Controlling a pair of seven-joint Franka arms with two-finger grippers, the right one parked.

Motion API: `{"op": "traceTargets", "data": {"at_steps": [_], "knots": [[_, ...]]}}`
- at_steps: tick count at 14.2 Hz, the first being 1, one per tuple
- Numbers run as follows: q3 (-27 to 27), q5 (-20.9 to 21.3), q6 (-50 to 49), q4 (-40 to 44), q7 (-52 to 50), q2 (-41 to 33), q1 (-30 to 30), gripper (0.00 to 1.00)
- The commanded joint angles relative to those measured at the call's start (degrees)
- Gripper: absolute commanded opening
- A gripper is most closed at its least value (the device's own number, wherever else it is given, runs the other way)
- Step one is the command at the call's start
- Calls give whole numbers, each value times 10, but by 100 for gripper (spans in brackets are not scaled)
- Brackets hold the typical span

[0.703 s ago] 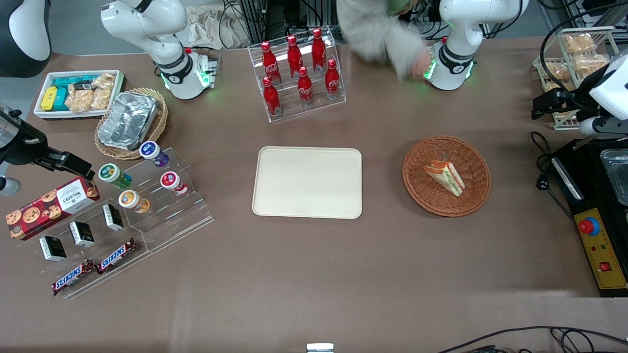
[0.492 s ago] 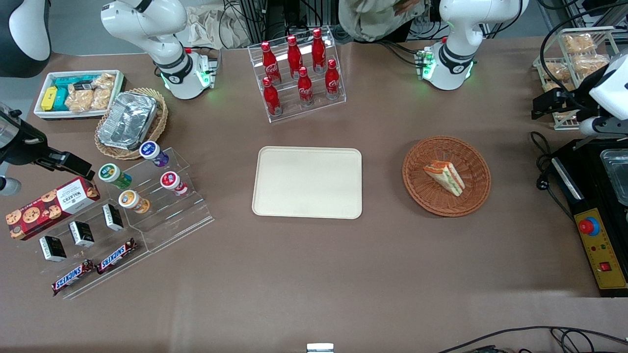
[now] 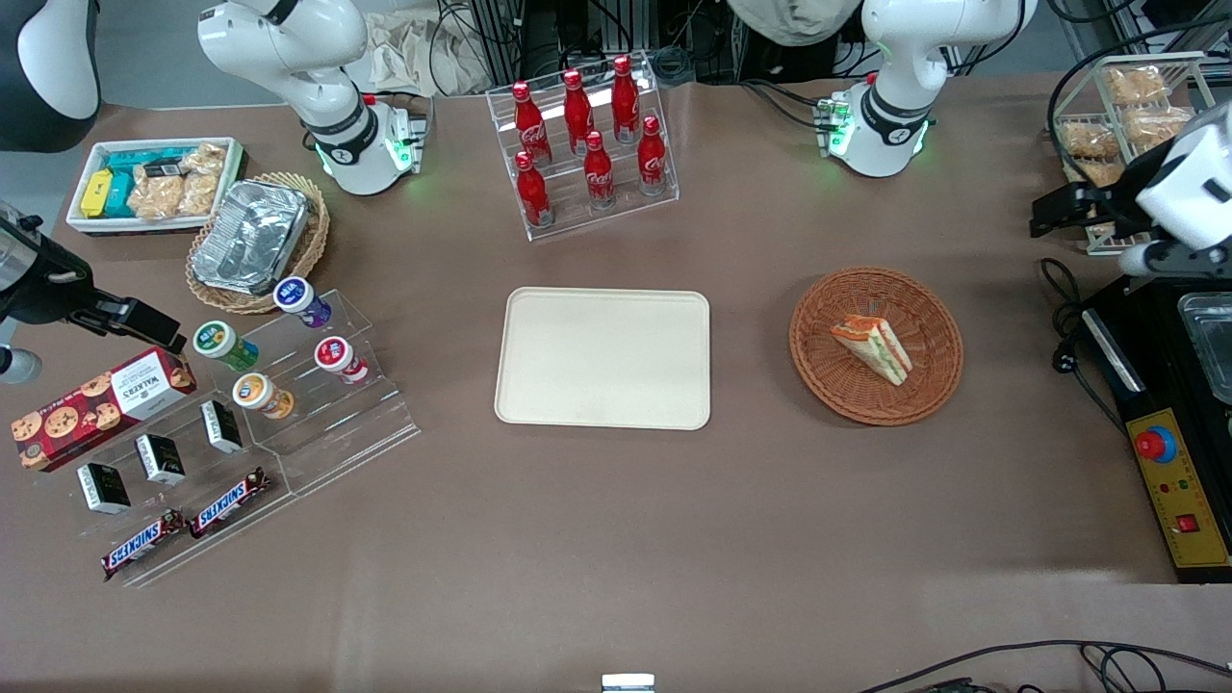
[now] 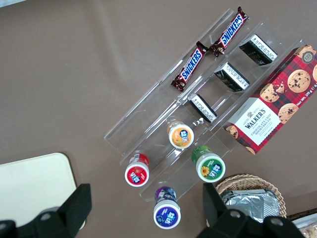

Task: Place sandwich from basket to tray
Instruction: 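Move the left gripper over the wicker basket above the wrapped sandwich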

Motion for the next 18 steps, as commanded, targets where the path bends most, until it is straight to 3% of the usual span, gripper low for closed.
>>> {"op": "traceTargets", "data": {"at_steps": [1, 3, 8, 12, 18], "knots": [[-6, -7, 134, -197, -40, -112, 1, 100], [-6, -7, 223, -291, -82, -151, -15, 100], [-6, -6, 352, -370, -256, -133, -70, 100], [-20, -6, 468, -411, -381, -81, -80, 100], [-42, -6, 605, -406, -531, 32, -80, 100]]}}
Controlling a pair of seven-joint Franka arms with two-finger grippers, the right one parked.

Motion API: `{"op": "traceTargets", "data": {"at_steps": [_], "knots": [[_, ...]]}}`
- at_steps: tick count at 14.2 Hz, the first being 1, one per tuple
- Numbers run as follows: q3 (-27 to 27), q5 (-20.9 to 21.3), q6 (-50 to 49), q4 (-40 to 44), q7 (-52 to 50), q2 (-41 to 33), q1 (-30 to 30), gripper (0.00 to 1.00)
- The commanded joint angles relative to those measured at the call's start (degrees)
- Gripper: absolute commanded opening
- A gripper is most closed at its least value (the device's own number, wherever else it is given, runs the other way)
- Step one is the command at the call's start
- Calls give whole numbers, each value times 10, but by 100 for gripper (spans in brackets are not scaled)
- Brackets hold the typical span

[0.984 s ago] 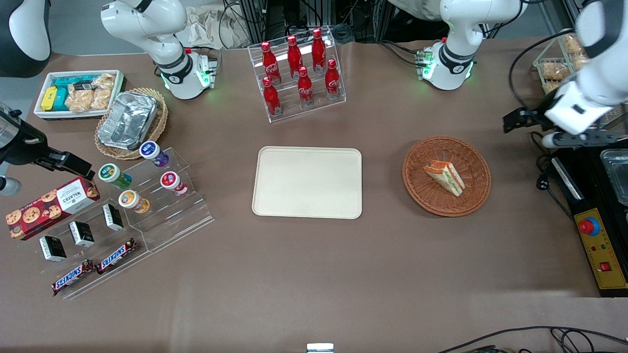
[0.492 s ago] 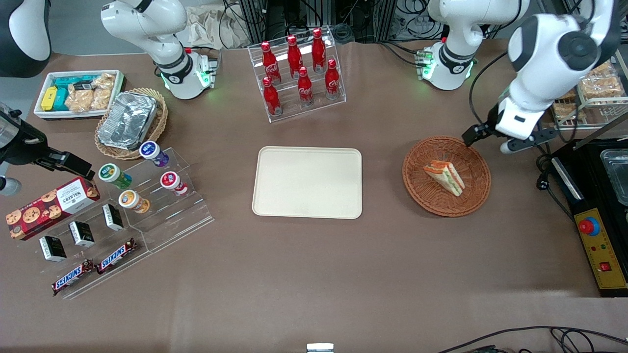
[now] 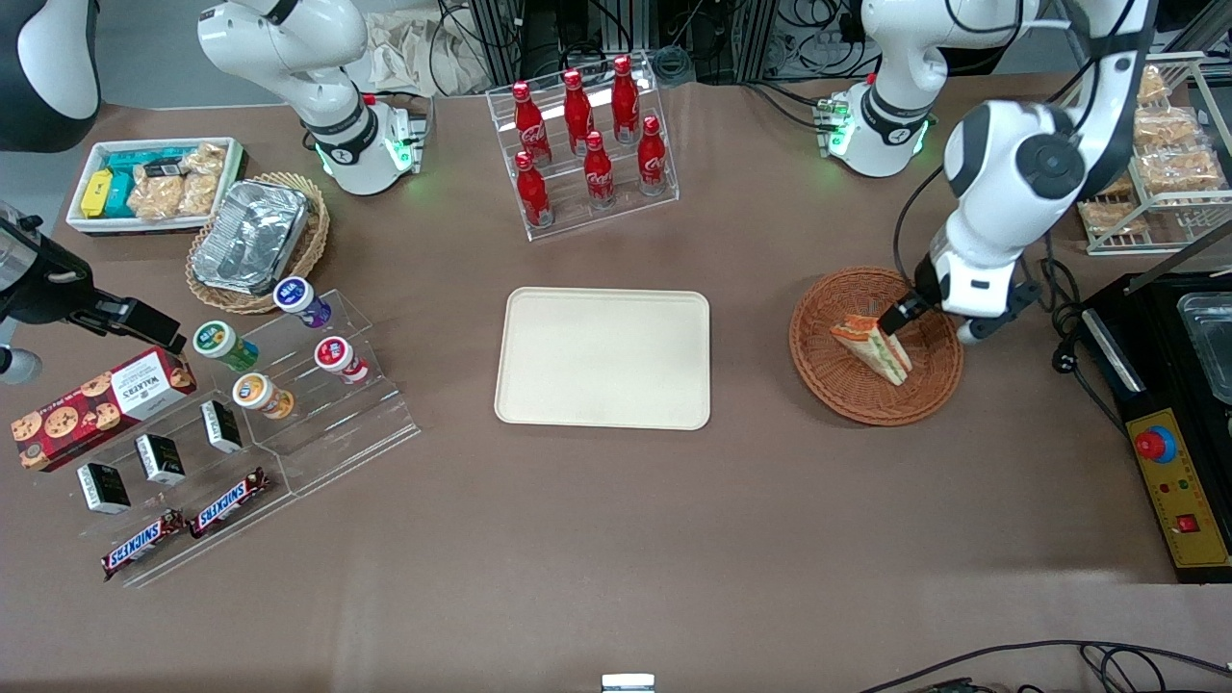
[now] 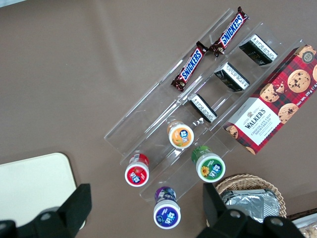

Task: Place sandwich from basket to tray
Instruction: 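Move the left gripper over the wicker basket above the wrapped sandwich, then lower the left gripper and close it on the wrapped sandwich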

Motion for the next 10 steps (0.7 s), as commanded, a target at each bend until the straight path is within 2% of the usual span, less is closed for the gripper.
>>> {"op": "traceTargets", "data": {"at_steps": [1, 8, 9, 10], "knots": [[-10, -1, 52, 7, -52, 52, -3, 100], [-11, 11, 73, -9, -52, 99, -3, 100], [-11, 11, 73, -10, -53, 99, -3, 93], [-11, 11, 72, -10, -55, 99, -3, 77]]}}
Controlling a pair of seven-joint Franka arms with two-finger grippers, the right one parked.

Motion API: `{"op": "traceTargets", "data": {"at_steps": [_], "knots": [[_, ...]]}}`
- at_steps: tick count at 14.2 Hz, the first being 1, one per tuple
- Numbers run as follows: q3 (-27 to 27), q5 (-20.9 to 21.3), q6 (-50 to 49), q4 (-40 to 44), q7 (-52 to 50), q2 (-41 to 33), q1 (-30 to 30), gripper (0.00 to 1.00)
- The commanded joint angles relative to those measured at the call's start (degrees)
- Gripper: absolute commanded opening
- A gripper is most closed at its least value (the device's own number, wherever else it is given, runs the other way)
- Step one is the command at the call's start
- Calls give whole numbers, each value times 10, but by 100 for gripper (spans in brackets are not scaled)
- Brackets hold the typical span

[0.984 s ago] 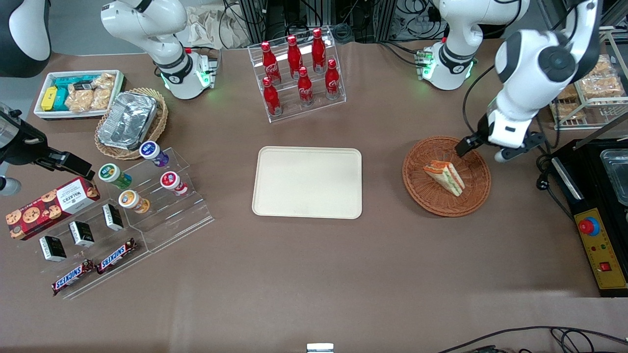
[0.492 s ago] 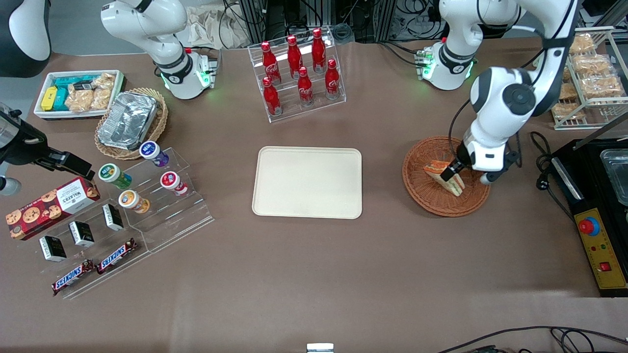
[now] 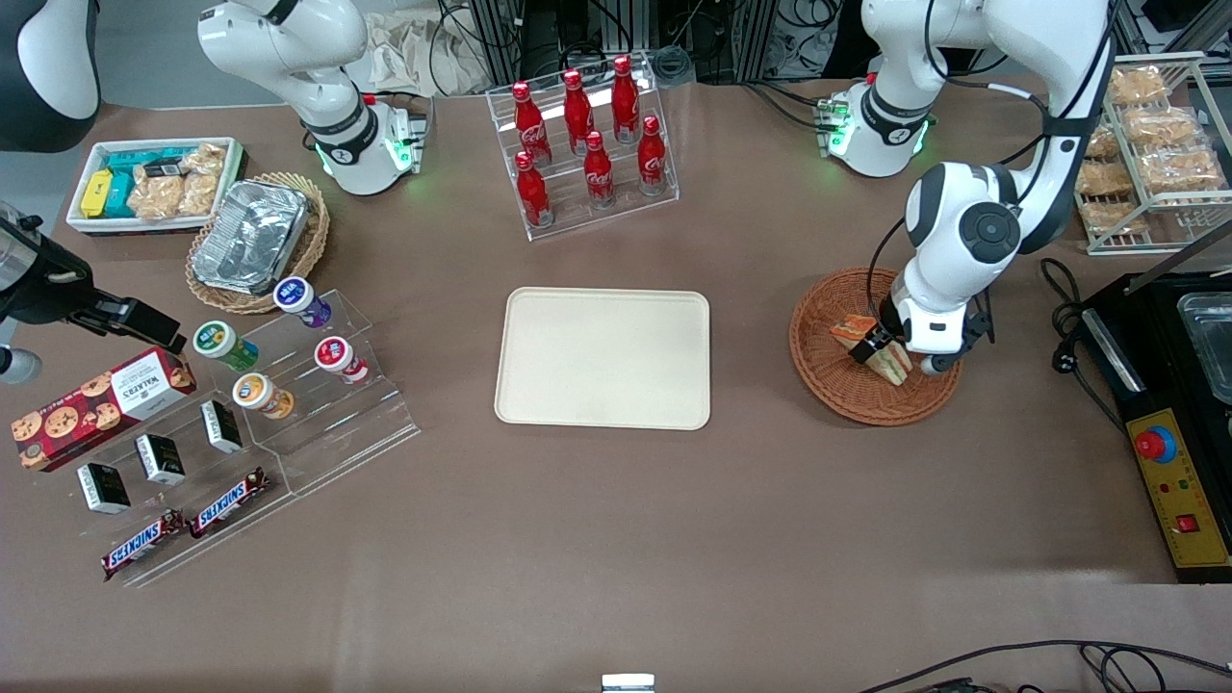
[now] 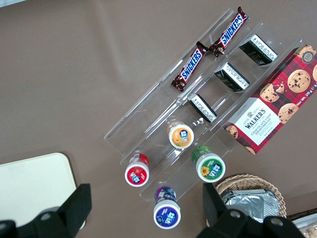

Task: Place sandwich from basket to tray
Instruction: 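Lower the left gripper and close it on the wrapped sandwich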

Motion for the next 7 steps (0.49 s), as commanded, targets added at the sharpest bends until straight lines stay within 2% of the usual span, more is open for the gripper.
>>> {"op": "traceTargets", "data": {"at_steps": [1, 2, 3, 4, 7], "knots": [[0, 9, 9, -7, -23, -4, -3, 59], [0, 9, 5, -6, -22, -7, -3, 32], [0, 9, 0, -4, -23, -9, -3, 12], [0, 8, -18, 0, -22, -14, -2, 0], [0, 8, -123, 42, -17, -37, -2, 0]]}}
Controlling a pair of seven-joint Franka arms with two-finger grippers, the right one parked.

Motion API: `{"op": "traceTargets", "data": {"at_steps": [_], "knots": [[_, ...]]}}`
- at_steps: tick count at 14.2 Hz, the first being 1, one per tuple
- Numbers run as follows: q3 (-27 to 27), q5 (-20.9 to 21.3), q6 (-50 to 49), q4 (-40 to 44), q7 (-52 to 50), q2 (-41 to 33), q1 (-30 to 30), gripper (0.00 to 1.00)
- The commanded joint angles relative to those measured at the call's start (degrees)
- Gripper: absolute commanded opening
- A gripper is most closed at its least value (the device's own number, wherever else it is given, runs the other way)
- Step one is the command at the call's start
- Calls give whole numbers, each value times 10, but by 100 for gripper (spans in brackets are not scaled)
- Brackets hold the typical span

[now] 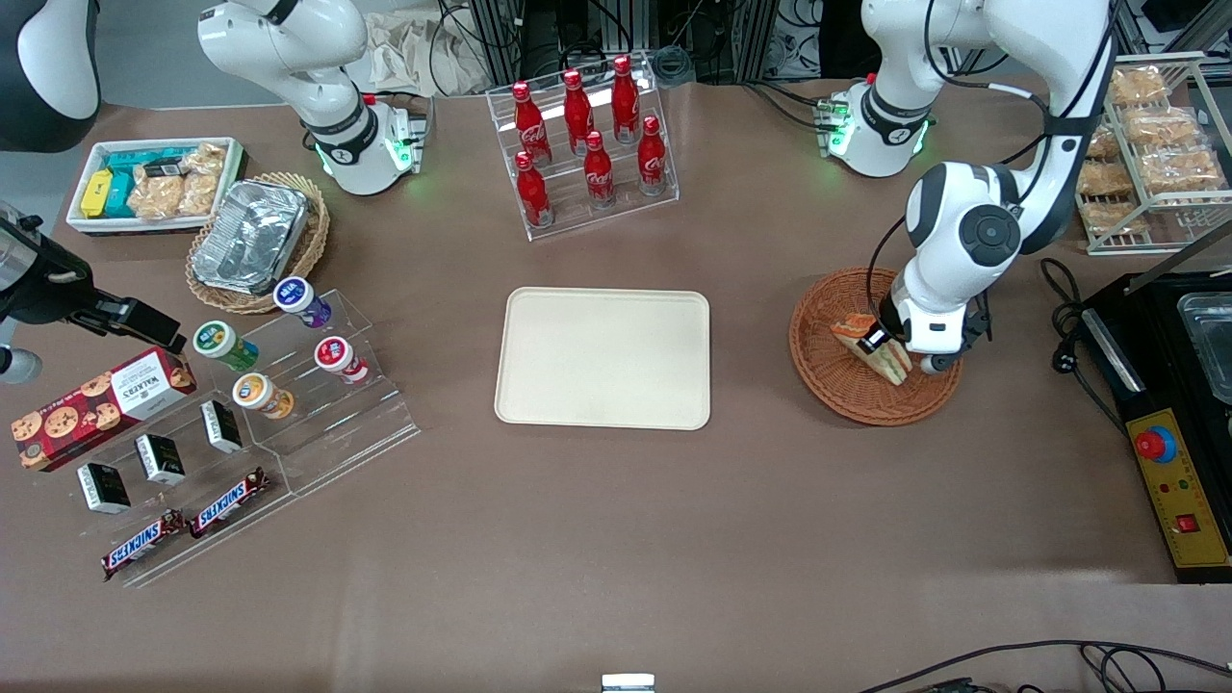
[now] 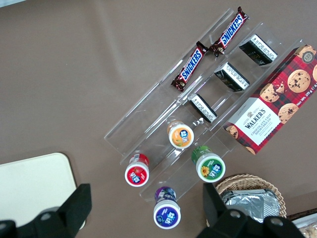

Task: Place sandwich from basket to tray
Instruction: 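Lower the left gripper and close it on the wrapped sandwich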

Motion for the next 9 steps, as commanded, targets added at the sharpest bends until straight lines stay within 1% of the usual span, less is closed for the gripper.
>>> {"op": "traceTargets", "data": {"at_steps": [1, 4, 6, 9], "knots": [[1, 8, -110, 52, -8, -30, -2, 0], [1, 9, -271, 163, 6, -24, 2, 0], [2, 8, -321, 210, 29, -30, 4, 0], [5, 4, -444, 319, 62, -29, 10, 0]]}}
